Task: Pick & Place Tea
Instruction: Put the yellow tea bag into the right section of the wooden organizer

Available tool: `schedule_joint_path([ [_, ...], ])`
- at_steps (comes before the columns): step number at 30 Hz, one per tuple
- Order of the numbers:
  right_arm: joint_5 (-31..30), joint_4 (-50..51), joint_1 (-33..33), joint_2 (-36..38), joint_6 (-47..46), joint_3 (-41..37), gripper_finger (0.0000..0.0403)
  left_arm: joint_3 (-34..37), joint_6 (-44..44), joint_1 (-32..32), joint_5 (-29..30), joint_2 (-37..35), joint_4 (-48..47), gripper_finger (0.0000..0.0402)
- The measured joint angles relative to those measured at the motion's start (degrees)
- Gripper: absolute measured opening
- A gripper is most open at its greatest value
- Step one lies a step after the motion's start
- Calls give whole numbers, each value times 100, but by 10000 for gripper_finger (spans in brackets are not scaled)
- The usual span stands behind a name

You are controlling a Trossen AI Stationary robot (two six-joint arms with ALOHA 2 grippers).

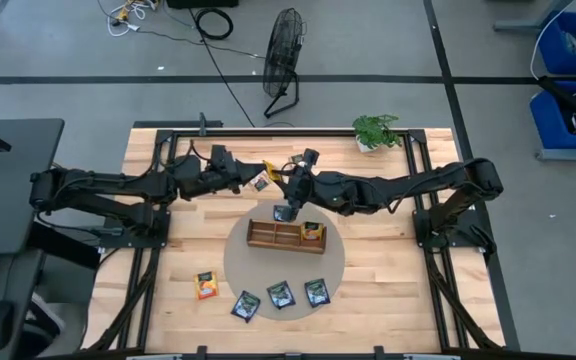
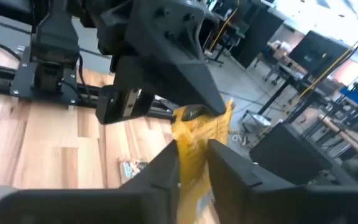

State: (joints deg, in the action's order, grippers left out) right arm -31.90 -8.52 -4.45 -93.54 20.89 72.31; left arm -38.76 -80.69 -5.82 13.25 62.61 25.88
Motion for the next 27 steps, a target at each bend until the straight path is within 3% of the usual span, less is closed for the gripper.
schedule_joint_path([
  [5,-2,16,2,5,-251,16,10,2,521,11,-41,4,160,9],
  [10,4,117,0,102,-779,17,4,2,1508,35,-108,7,385,39],
  [16,81,1064,2,629,-1645,14,2,0,2922,35,-205,-135,423,87],
  [21,817,1548,4,1131,-2135,12,1,-2,4251,59,-782,-236,396,122],
  [27,2041,1430,0,1498,-3038,14,1,-2,4916,237,-874,-232,402,150],
])
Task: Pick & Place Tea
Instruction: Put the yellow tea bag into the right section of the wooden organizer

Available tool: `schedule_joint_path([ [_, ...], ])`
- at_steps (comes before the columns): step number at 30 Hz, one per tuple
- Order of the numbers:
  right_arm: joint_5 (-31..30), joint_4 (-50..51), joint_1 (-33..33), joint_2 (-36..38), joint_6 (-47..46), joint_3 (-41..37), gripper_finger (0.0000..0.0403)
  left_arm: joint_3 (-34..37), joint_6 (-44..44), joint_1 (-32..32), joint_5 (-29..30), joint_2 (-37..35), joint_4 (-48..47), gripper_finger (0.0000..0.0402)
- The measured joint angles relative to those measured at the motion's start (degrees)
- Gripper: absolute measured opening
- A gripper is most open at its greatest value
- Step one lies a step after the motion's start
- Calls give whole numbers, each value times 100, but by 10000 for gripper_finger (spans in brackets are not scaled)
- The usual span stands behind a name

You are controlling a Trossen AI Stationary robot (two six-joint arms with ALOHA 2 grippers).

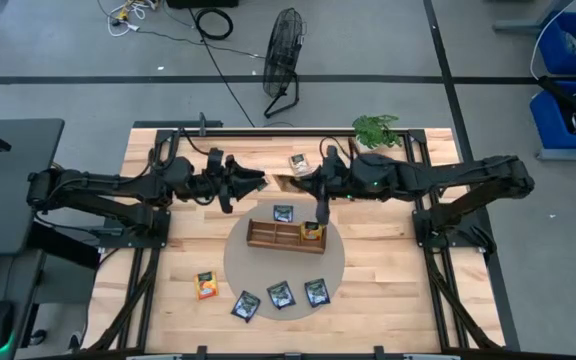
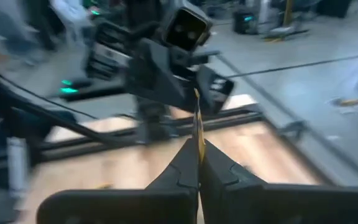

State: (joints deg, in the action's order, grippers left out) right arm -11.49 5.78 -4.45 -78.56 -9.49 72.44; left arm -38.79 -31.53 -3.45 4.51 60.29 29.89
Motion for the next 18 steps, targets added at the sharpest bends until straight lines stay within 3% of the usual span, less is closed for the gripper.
schedule_joint_path([
  [4,206,-193,0,-3,-498,-2,0,0,263,114,11,12,-2,157],
  [18,144,-891,36,-370,-798,-7,0,0,223,373,-2,248,22,158],
])
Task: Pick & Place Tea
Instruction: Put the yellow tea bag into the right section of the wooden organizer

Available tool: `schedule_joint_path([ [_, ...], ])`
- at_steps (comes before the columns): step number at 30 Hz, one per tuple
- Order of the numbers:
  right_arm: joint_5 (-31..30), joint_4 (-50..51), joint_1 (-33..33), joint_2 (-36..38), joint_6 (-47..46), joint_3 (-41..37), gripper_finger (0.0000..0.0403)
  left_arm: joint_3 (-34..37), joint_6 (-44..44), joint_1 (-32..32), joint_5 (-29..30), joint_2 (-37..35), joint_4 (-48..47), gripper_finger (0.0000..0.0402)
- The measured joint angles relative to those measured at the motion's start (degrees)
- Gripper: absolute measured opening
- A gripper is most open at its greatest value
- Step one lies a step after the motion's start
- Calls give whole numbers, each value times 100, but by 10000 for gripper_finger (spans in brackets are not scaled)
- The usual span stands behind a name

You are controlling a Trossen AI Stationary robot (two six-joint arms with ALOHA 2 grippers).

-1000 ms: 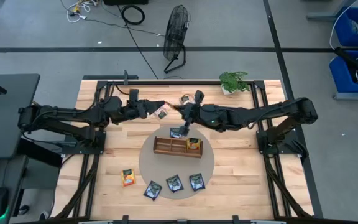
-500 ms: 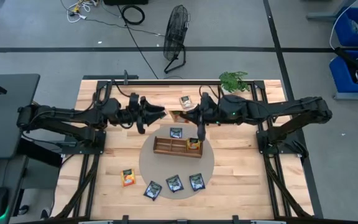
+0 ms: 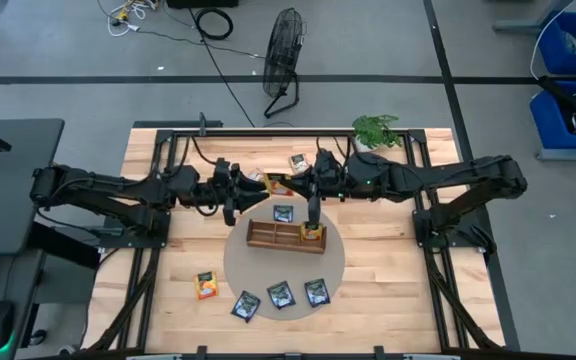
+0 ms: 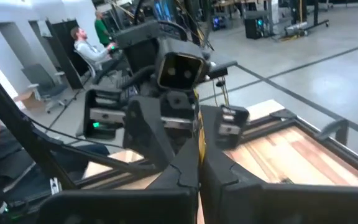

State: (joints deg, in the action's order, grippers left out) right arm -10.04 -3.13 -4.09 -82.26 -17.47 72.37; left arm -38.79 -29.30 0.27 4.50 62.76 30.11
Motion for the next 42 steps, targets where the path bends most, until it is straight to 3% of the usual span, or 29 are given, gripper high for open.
schedule_joint_path([
  [6,-19,-410,-3,-208,-147,-1,0,0,-5,-4,13,-2,-16,149],
  [10,-48,-381,-1,-205,-158,-1,0,0,-111,-4,8,-2,-48,106],
  [15,-45,-307,6,-203,-196,-1,0,0,-161,-4,-3,-2,-74,19],
  [21,80,-168,8,-169,-314,-1,11,0,-166,-4,-74,-2,-171,6],
  [25,393,226,6,22,-336,-1,45,0,-179,-4,-215,-9,-410,5],
  [28,409,1051,12,210,-455,132,87,0,-147,-4,-388,-9,-653,4],
  [35,516,2963,64,236,68,1114,196,0,-341,-35,-601,-9,-1561,3],
  [42,911,3410,418,-39,-106,1722,223,2,-304,-109,-575,-7,-1891,3],
])
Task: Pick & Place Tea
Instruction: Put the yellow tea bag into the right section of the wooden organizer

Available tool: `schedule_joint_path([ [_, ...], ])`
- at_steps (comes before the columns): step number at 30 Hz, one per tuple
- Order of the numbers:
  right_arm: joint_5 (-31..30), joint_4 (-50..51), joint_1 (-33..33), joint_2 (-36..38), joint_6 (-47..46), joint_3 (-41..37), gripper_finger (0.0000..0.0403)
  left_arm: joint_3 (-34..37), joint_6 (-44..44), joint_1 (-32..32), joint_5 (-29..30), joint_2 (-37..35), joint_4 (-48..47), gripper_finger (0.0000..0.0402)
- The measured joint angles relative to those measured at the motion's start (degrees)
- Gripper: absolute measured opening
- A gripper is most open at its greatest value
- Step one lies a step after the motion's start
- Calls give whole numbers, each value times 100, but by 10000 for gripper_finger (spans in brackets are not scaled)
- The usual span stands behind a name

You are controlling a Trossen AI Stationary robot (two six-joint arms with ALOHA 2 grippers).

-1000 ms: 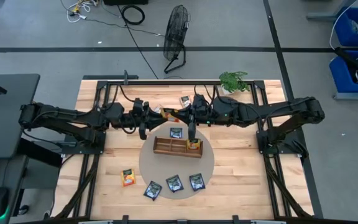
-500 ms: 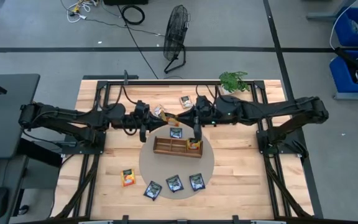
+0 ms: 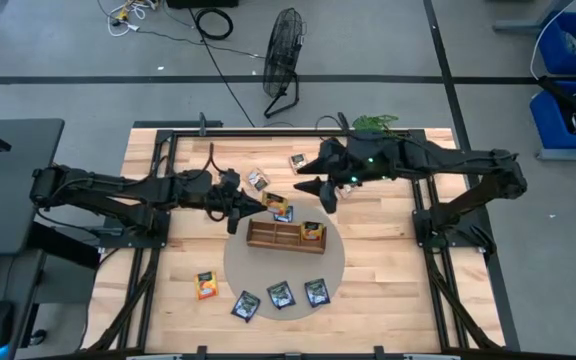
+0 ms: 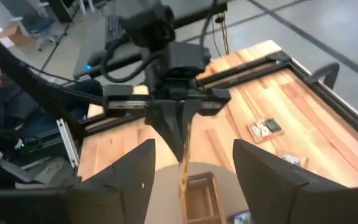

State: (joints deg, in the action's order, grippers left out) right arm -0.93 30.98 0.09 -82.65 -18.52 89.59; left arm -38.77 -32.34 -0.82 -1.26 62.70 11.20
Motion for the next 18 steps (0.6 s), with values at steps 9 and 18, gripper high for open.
schedule_joint_path([
  [9,309,-190,86,-662,-226,8,224,-2,0,-100,15,0,-32,3],
  [18,242,-168,86,-1088,-361,5,202,-2,4,-100,15,0,-146,3],
])
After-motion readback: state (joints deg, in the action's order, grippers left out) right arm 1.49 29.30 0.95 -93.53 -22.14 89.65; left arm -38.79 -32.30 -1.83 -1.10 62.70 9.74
